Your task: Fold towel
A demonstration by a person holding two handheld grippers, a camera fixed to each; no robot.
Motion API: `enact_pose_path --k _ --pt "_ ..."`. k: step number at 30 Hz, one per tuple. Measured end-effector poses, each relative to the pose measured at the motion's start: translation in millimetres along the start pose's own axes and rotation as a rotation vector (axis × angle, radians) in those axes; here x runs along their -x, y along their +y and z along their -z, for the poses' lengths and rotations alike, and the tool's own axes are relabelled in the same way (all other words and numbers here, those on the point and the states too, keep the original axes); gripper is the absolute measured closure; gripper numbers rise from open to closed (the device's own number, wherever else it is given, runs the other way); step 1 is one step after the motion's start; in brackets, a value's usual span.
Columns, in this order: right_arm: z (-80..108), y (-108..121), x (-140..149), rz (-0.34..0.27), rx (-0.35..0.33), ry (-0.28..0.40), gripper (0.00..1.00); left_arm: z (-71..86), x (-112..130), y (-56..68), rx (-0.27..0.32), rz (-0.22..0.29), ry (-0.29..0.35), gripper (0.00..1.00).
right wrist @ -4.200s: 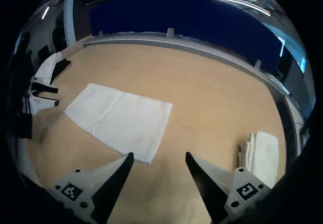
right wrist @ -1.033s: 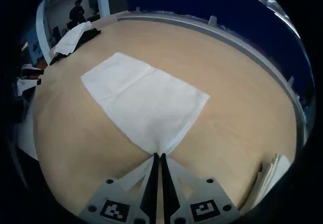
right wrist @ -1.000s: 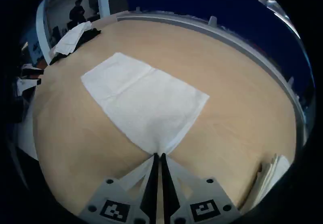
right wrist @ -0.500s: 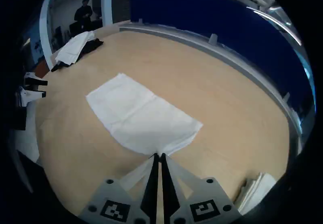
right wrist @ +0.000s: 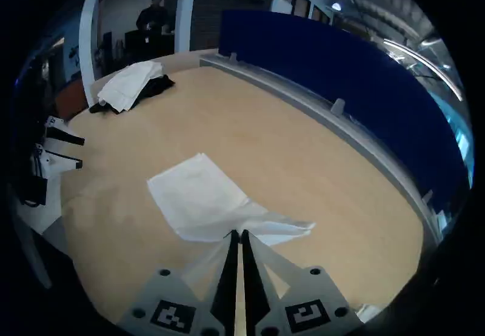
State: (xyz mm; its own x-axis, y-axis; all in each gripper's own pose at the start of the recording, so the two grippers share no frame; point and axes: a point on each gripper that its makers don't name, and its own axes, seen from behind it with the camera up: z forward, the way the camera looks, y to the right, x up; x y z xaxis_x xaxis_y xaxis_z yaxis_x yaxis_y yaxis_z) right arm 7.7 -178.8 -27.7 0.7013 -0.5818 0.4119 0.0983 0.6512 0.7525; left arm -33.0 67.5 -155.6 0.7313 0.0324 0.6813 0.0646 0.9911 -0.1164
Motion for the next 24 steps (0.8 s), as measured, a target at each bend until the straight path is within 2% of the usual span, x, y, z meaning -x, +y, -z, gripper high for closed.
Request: enact_pose_path --k 9,15,24 --pt "-4.3 -9.8 -9.5 0.039 -0.013 -0.004 0.95 6.9 -3.0 -2.2 -0.001 0.01 0.007 0.12" --pt "-11.3 -21.9 -28.8 0.079 -0.035 0.008 0.95 13.1 -5.5 -6.6 -0.005 0.017 0.016 0.13" --pt "-40.6 -66.2 -58.4 0.159 -0.115 0.011 0.95 20.7 -10.2 -14.2 -0.021 0.044 0.035 0.13"
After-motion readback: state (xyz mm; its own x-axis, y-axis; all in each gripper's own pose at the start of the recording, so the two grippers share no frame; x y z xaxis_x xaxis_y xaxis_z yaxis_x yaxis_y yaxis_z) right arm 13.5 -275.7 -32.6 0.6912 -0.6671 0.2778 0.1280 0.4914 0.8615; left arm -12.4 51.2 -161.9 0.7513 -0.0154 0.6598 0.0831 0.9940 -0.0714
